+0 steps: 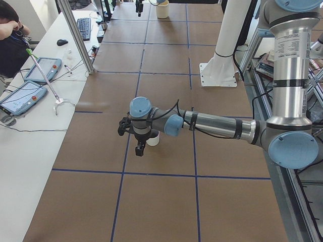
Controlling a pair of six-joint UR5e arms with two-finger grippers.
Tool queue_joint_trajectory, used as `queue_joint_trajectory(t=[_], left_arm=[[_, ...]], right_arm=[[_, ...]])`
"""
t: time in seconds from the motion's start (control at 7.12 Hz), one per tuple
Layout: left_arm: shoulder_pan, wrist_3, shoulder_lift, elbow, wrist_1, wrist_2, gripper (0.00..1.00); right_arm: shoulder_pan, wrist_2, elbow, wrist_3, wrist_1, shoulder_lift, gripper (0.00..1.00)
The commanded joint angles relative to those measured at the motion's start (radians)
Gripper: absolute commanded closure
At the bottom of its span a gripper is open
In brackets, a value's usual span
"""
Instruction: Left arm hands cup to right arm to dump lemon
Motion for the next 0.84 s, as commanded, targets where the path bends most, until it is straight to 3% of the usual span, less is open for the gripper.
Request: queue_joint_trajectory(t=[0.0, 0.28, 0.42, 0.7], left_arm=[[-0.122, 0.217, 0.012, 0.023, 0.165, -0.008, 0.00], [-0.121, 0.213, 0.048, 0.057, 0.158, -0.013, 0.00], [-0.123, 0.216, 0.048, 0.038, 0.153, -0.013, 0.00], [-0.123, 0.214, 0.046, 0.037, 0.166, -0.016, 0.00]], right_arm=[[0.032, 0.004, -0.004, -0.046, -0.031, -0.015, 0.00], [0.115, 0.010, 0.040, -0.362, -0.429, -0.033, 0.00], [0.167, 0.004, 0.047, -0.511, -0.565, -0.082, 0.00], [0.324, 0.010, 0.070, -0.701, -0.548, -0.299, 0.00]])
